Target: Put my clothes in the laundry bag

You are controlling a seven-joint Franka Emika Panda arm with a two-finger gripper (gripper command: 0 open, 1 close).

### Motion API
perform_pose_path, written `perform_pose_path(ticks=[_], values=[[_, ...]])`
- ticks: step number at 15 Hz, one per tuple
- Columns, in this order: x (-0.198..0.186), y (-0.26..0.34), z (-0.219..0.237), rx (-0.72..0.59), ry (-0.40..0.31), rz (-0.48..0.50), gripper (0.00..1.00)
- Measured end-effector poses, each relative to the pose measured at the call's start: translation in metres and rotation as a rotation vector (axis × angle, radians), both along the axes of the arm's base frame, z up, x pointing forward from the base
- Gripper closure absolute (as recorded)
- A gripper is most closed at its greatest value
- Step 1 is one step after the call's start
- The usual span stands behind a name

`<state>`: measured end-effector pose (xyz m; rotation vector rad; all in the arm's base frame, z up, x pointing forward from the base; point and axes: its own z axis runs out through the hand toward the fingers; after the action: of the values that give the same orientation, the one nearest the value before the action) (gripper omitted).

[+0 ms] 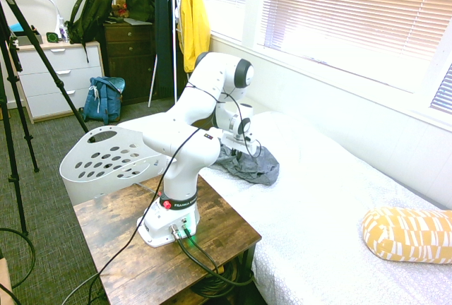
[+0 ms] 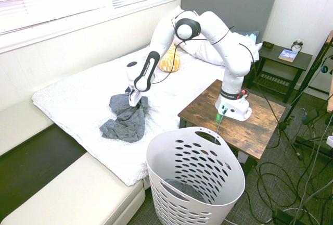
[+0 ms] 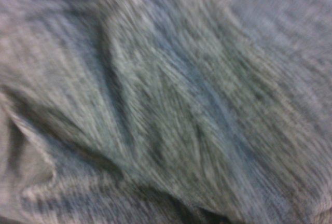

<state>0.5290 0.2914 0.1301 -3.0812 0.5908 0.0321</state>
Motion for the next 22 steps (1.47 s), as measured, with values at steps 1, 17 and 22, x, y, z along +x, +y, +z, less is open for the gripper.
perform_pose_path(ticks=[1,17,22], values=[[0.001,0.013,0.036,0.010,-0.022,0.017,1.00],[-0.416,0.193,0.565,0.196,-0.212,0.404,1.00],[-0.537,0.233,0.537,0.151,-0.205,0.508,1.00]])
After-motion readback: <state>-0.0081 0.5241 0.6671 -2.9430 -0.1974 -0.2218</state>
